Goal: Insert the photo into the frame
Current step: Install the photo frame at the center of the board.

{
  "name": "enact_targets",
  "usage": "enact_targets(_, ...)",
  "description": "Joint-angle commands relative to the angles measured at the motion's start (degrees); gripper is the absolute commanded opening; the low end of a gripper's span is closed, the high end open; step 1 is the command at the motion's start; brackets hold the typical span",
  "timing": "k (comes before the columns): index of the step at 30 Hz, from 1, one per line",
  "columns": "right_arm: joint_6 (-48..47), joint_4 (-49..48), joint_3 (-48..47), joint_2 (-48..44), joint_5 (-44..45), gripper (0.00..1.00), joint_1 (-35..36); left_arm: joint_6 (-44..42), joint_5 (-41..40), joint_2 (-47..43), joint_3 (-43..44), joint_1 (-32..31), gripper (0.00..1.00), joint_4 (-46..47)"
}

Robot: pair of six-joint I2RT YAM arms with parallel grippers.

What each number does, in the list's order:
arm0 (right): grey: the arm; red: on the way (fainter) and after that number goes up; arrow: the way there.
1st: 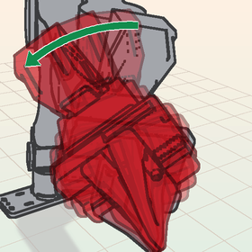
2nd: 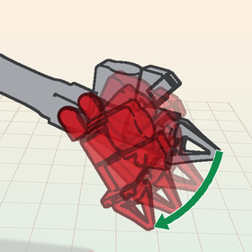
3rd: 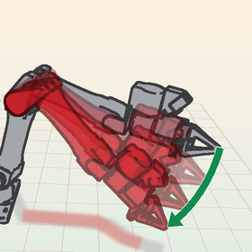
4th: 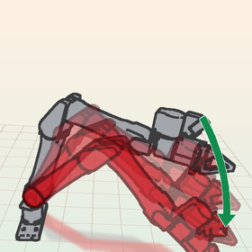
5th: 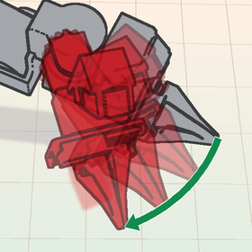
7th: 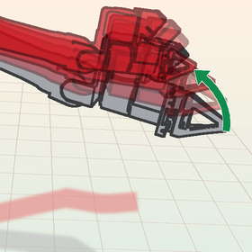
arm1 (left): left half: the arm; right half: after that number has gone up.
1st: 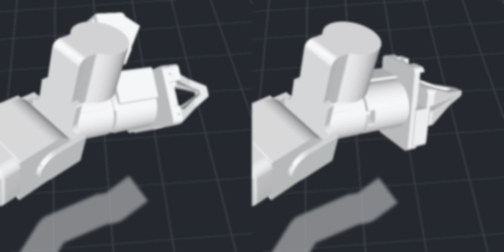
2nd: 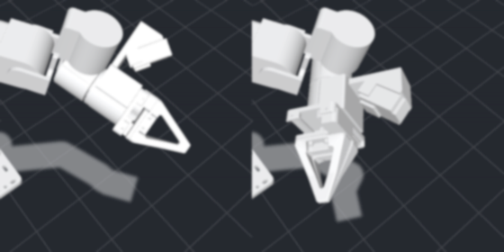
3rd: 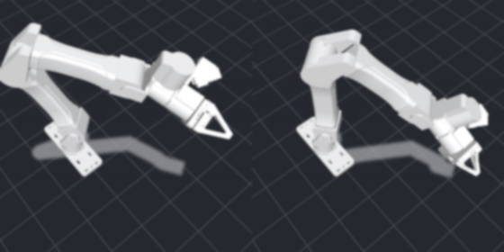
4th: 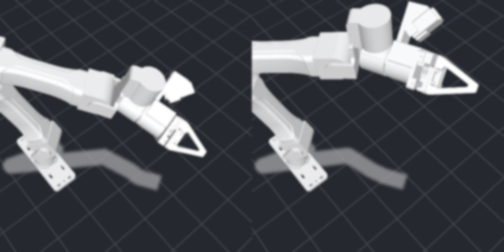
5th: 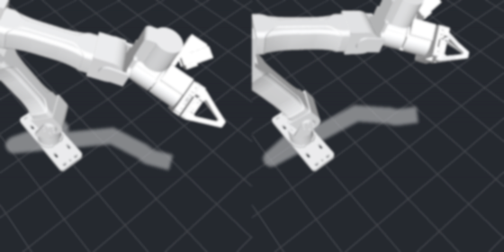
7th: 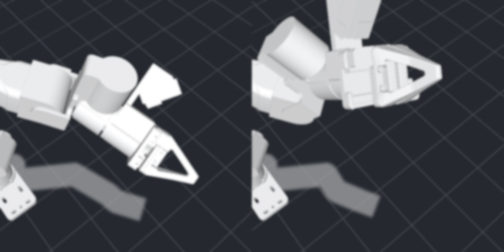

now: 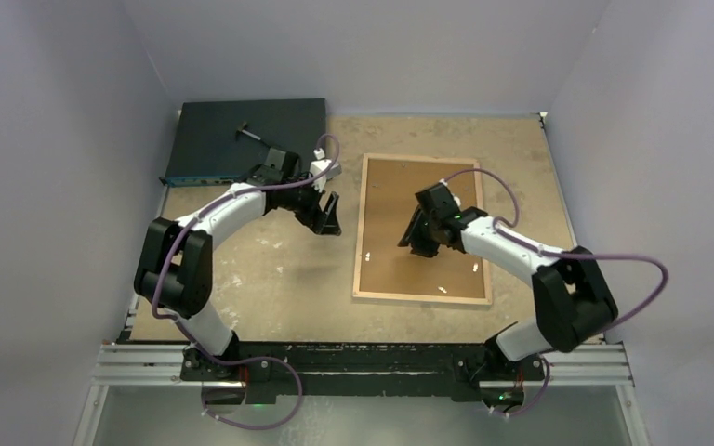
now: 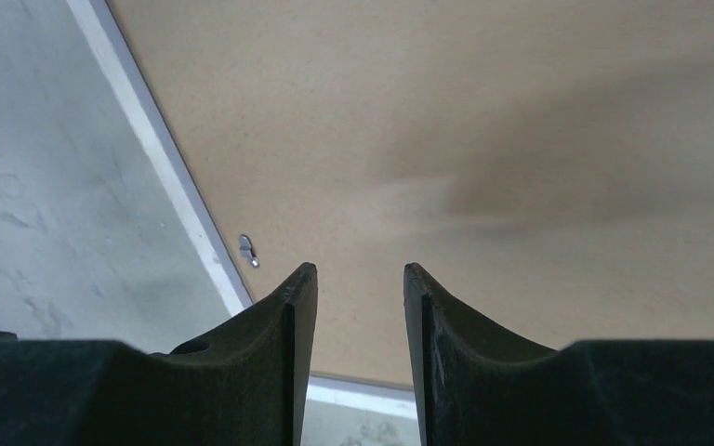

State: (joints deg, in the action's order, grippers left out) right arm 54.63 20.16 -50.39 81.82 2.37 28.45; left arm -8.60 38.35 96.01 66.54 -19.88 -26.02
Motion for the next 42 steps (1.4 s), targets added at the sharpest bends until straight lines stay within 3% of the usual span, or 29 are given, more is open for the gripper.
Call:
enact_targets(1, -0.5, -10.8, -1.7, 4.3, -2.2, 0.42, 4.6, 2.0, 2.2, 0.6, -3.8, -1.2, 0.78, 4.8)
enact_targets(7, 2.3, -25.8, 2.5, 6.4, -9.6, 0.41, 7.5, 6.1, 5.1, 1.4, -8.5, -1.5, 0.7, 9.7)
enact_targets(15, 4.2, -35.7, 7.4, 10.4, -15.9, 0.37, 7.9, 17.2, 9.7, 5.9, -10.0, -2.1, 0.57, 18.7)
enact_targets(21, 3.8, -39.8, 10.7, 10.6, -18.5, 0.44, 7.9, 19.9, 8.8, 8.3, -9.8, -4.0, 0.52, 21.7)
enact_targets(29, 3.5, -44.5, 14.0, 11.9, -21.3, 0.44, 7.9, 19.7, 6.8, 11.8, -8.5, -5.8, 0.42, 21.7)
enact_targets(42, -0.1, -39.7, 14.1, 8.1, -18.6, 0.43, 5.2, 18.1, 4.3, 14.1, -7.1, -6.2, 0.25, 19.9)
